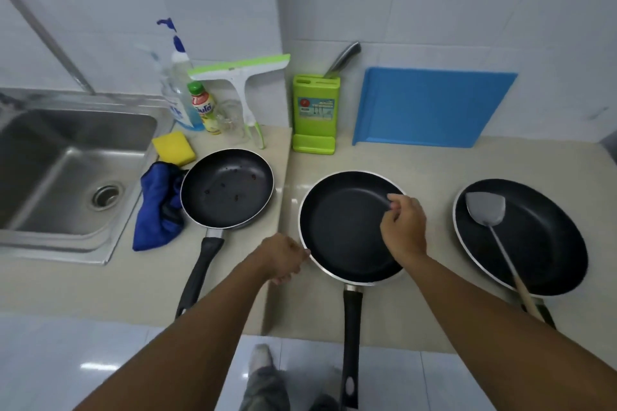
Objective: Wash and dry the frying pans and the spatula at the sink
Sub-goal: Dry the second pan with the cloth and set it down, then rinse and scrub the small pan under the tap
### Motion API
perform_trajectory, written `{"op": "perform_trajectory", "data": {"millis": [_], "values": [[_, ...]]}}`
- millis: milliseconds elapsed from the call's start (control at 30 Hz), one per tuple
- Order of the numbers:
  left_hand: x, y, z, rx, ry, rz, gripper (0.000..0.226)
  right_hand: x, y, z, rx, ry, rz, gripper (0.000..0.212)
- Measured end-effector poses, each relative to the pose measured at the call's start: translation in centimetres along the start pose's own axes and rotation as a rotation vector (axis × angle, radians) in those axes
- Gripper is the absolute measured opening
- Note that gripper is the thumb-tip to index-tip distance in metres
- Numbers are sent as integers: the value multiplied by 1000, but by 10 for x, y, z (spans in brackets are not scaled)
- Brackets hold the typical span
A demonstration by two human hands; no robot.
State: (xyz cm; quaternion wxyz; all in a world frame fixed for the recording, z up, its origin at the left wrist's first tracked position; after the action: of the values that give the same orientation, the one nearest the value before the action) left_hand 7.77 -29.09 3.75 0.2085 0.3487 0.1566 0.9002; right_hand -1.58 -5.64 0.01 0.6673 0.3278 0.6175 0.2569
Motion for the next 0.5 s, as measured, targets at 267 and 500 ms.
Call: {"op": "perform_trajectory", "data": {"millis": [267, 500], "values": [[-37, 86, 26, 421, -104, 109, 16, -78, -33, 32, -194, 134, -61, 30], [-72, 138, 1, 570, -58, 232, 29, -142, -99, 51, -323, 38, -62, 31]]}}
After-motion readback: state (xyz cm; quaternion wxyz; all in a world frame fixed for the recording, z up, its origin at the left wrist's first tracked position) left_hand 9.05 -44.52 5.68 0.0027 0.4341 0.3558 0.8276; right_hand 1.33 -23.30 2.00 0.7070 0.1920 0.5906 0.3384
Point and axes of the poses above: each hand's wrist, its own z-axis away from the middle knuckle, its own y-axis out of the back of the hand, x = y × z, the point moved 1 cm from there along -z, towards the middle knuckle, and after that the axes turned 7 degrees about z, right-handed, at the moved point
